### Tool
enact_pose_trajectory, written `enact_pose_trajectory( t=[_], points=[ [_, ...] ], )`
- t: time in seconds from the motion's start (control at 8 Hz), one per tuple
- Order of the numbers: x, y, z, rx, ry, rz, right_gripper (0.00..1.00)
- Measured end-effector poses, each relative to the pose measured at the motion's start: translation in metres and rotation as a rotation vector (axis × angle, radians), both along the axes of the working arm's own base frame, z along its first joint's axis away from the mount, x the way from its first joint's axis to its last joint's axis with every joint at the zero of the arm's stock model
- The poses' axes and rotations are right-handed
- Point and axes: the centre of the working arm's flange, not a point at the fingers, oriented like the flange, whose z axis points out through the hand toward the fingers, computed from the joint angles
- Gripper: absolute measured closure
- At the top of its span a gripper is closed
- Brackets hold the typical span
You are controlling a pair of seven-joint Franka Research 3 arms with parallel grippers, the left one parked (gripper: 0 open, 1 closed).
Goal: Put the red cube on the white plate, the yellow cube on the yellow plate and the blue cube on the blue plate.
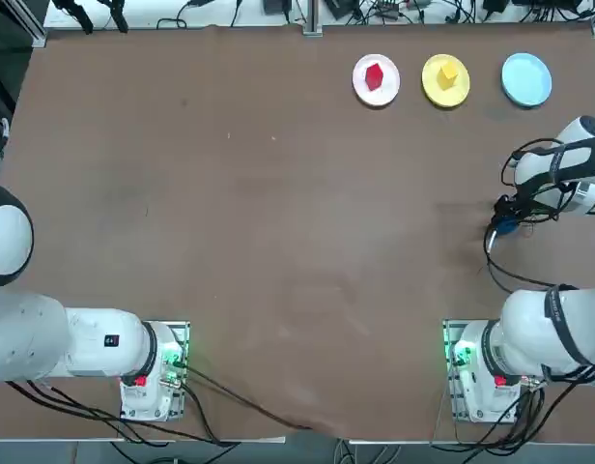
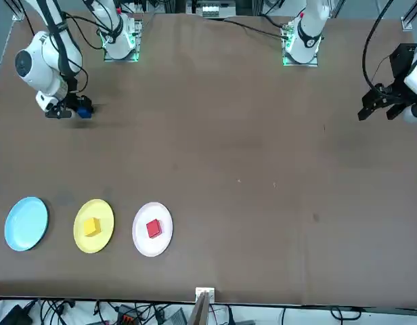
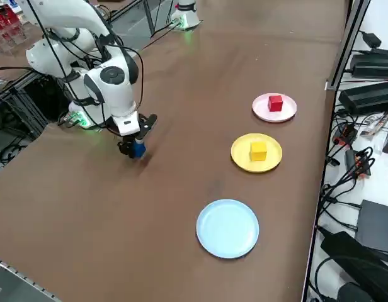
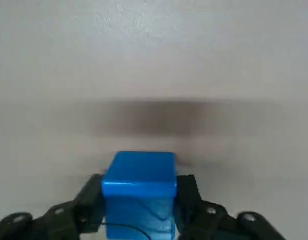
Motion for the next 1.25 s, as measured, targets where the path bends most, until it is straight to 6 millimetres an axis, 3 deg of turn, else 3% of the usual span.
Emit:
enact_pose_trajectory(
  t=[0.38,0.62,1.0,1.12,1.25],
  points=[
    [0.006,0.0,0.006,-0.008,-0.022,0.006,0.3],
    [0.039,0.0,0.046,-0.023,-0.053,0.037,0.3],
    [0.134,-0.012,0.159,-0.03,-0.022,0.06,0.3],
    [0.175,-0.024,0.185,-0.043,-0.042,0.058,0.3],
    [0.221,-0.039,0.196,-0.058,-0.072,0.056,0.3]
  ],
)
